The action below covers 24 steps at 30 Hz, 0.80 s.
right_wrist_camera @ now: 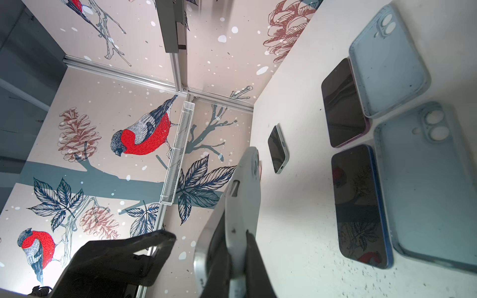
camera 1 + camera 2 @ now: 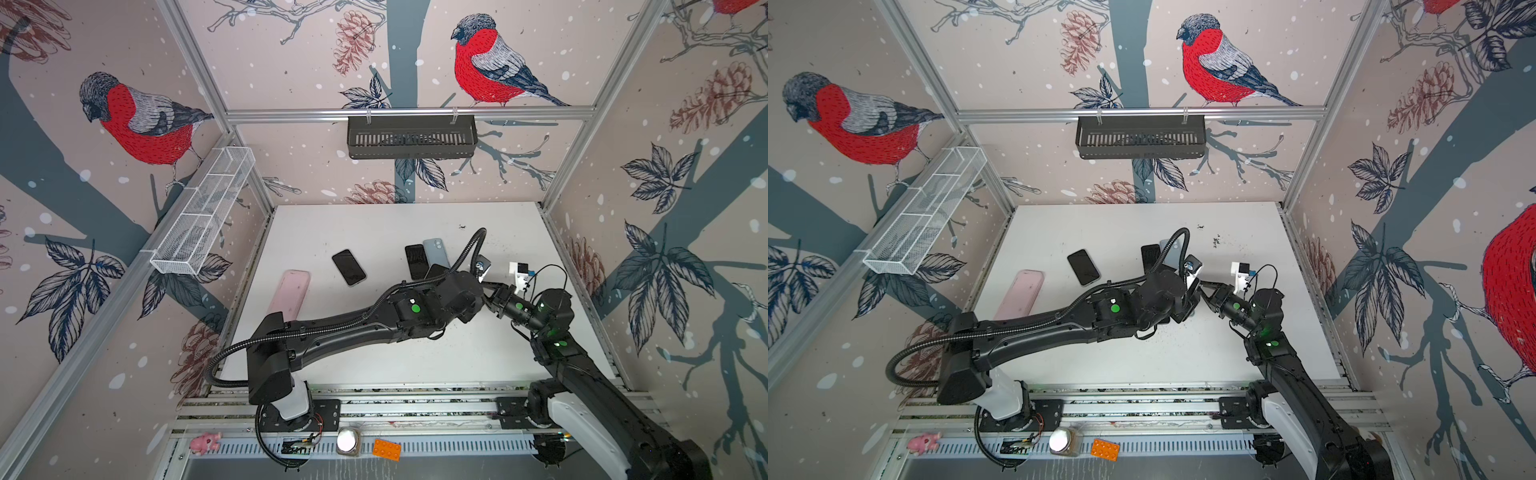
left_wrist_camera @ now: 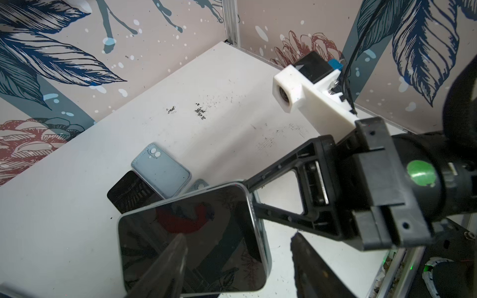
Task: Take the phone out of the phone case
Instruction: Remove the phone case from the phone.
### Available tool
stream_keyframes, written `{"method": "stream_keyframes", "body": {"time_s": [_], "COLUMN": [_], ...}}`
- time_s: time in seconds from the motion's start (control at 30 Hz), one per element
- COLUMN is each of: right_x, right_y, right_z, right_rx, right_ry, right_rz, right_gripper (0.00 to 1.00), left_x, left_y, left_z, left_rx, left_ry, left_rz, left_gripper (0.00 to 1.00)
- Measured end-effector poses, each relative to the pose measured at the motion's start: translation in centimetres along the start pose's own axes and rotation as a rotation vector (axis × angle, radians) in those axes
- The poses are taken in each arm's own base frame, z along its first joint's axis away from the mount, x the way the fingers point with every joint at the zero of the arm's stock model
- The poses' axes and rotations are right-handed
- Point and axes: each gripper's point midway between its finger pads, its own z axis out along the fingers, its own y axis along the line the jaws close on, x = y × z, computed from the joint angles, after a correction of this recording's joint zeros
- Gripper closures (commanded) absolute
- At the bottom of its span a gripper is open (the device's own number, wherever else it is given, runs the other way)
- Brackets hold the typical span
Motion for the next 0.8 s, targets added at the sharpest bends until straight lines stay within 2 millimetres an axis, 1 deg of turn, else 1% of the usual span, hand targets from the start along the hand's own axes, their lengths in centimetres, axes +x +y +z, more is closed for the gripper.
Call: {"method": "stream_keyframes", "body": {"time_s": [0.17, 0.33, 0.43, 0.5, 0.8], "right_x": [0.0, 0.0, 0.0, 0.0, 0.0], "right_y": [0.0, 0.3, 0.2, 0.1, -0.8], "right_z": [-0.1, -0.2, -0.2, -0.2, -0.3], "right_rx": [0.002, -0.005, -0.002, 0.003, 0.028], "right_ry": [-0.003, -0.007, -0.01, -0.011, -0.023], "right_rz": [0.0, -0.006, -0.004, -0.001, 0.015], "right_gripper": [1.0, 1.0, 1.0, 1.0, 1.0], "left_x": [0.4, 1.2, 1.8, 1.9, 2.6], "left_y": [-0.3, 0.0, 0.5, 0.7, 2.1], "left_z": [0.8, 1.7, 2.2, 2.3, 2.4], "left_rx": [-0.005, -0.042, -0.08, -0.101, -0.203], "left_ry": [0.024, 0.057, 0.081, 0.082, 0.102], "left_rz": [0.006, 0.008, 0.018, 0.018, 0.016], "left_gripper": [0.41, 0.43, 0.46, 0.48, 0.58]}}
